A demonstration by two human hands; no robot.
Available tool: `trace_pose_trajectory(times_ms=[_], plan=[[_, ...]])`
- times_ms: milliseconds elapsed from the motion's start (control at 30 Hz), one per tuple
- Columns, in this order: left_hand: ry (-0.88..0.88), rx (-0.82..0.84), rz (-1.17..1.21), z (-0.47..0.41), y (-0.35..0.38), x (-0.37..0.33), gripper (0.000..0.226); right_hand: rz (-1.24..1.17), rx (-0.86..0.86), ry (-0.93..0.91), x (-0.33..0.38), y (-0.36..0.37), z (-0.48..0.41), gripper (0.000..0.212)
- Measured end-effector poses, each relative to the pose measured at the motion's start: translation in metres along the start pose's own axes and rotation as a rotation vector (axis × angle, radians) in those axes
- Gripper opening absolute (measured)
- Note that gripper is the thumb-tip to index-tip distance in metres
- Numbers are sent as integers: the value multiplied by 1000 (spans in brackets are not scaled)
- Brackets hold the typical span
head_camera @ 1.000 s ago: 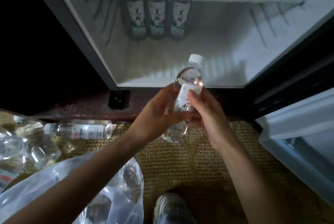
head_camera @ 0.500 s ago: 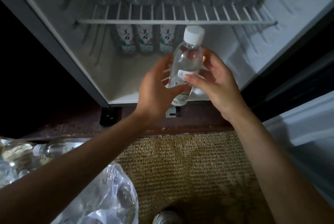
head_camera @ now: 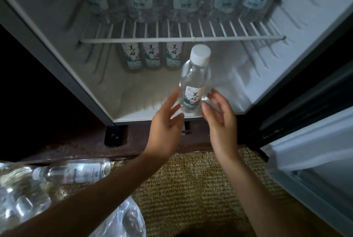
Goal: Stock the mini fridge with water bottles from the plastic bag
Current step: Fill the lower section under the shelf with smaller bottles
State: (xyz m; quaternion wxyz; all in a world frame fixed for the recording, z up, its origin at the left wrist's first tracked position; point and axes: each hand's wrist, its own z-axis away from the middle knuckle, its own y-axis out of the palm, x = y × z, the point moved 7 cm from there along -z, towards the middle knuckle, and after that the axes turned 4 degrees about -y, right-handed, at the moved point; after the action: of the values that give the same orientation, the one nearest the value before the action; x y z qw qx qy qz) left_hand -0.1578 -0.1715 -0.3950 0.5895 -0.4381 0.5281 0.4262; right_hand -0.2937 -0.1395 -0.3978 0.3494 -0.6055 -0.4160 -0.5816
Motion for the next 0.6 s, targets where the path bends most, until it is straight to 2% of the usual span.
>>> trace_pose_trajectory(times_ms=[167,300,500,600], plan=[[8,134,32,15,10,-1,83,-83,59,61,-2,24,23,48],[19,144,49,16,8,-1,85,-78,58,65,-5,28,29,48],[-64,216,27,0,24,-3,89,-106,16,80,-7,27,0,38],[-97,213,68,-24,30,-7,88,-126,-2,89,-11,28,-22,42]])
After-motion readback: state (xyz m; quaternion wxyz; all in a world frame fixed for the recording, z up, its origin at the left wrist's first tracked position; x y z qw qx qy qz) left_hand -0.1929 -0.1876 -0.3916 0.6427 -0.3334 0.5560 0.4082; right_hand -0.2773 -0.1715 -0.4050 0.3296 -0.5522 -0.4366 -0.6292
